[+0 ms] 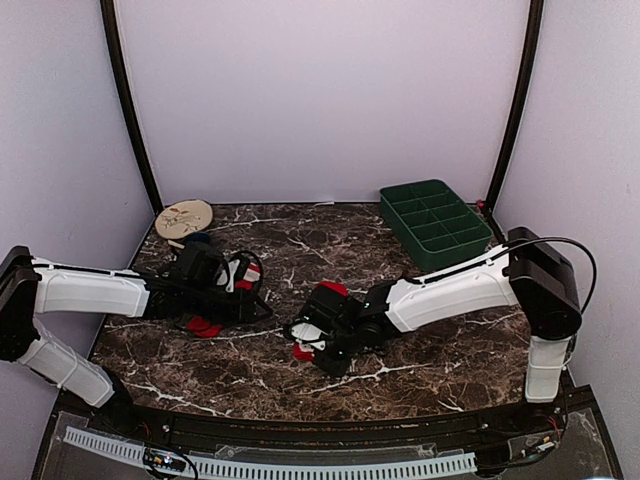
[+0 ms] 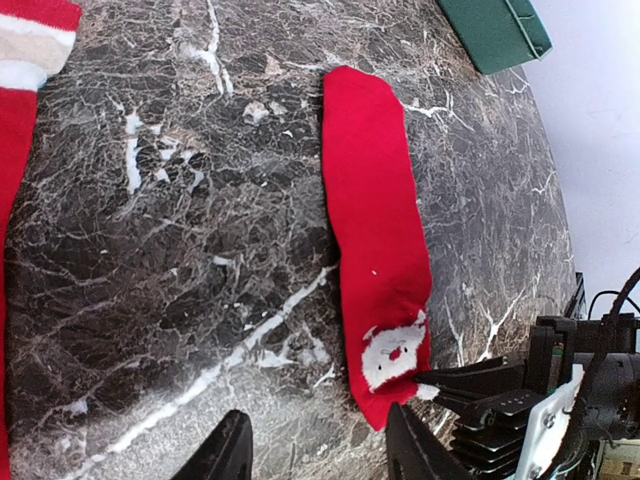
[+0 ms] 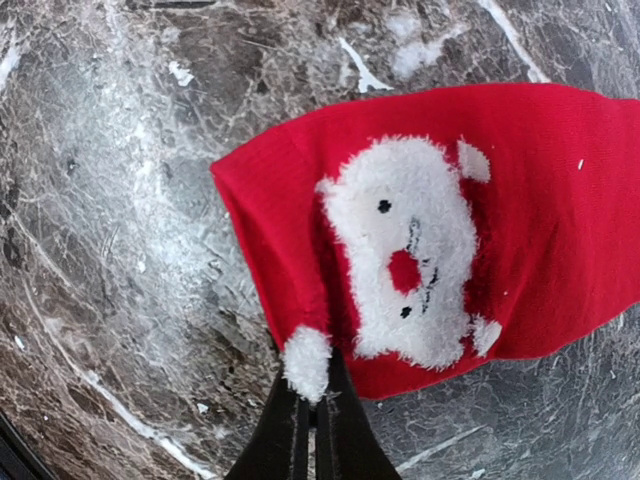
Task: Roll the socks
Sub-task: Pick up the sock from the center of the board.
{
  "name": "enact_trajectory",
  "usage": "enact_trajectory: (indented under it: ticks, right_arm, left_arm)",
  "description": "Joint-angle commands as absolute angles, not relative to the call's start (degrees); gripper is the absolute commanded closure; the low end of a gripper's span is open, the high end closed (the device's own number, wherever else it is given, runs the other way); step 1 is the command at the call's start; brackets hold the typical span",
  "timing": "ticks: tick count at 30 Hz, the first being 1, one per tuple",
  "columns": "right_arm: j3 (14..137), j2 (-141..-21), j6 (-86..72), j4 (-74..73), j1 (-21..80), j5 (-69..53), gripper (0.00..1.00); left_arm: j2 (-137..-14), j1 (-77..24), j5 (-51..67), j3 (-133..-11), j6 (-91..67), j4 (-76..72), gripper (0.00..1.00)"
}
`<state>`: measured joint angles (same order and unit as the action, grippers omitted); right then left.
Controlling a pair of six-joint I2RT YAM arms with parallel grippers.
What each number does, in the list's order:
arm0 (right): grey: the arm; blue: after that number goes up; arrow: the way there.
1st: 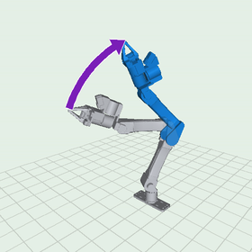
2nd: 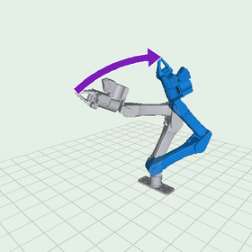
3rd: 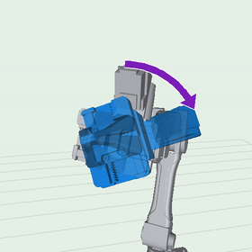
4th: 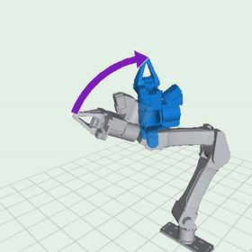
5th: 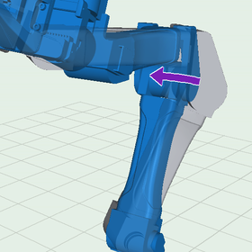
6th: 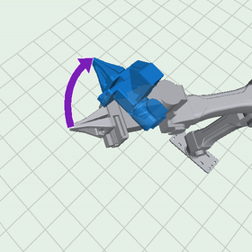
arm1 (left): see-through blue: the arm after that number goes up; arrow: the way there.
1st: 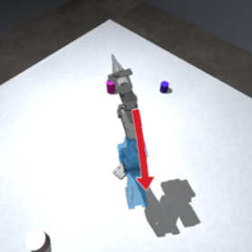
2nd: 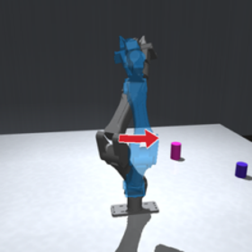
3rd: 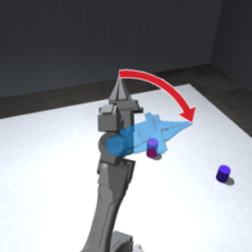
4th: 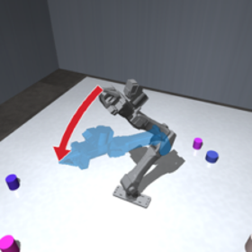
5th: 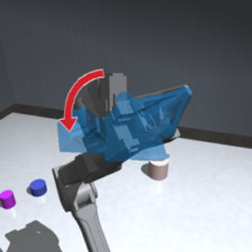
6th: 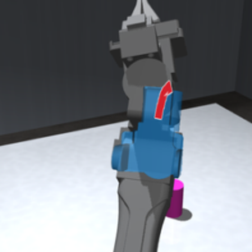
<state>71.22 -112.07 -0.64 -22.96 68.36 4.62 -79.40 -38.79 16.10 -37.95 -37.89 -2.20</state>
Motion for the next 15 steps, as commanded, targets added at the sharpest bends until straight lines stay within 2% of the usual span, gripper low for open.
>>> enact_trajectory:
  ticks: [1,15]
  right_arm:
    - [70.7,-113.2,-1.0,-27.1,67.5,-1.6,1.0]
    - [78.7,-114.5,-8.1,-32.7,61.7,-24.2,1.0]
  left_arm:
    - [-78.8,-38.5,17.7,-36.0,-36.7,-4.2,0.52]
    - [-76.8,-38.5,23.0,-34.2,-35.3,-8.2,0.52]
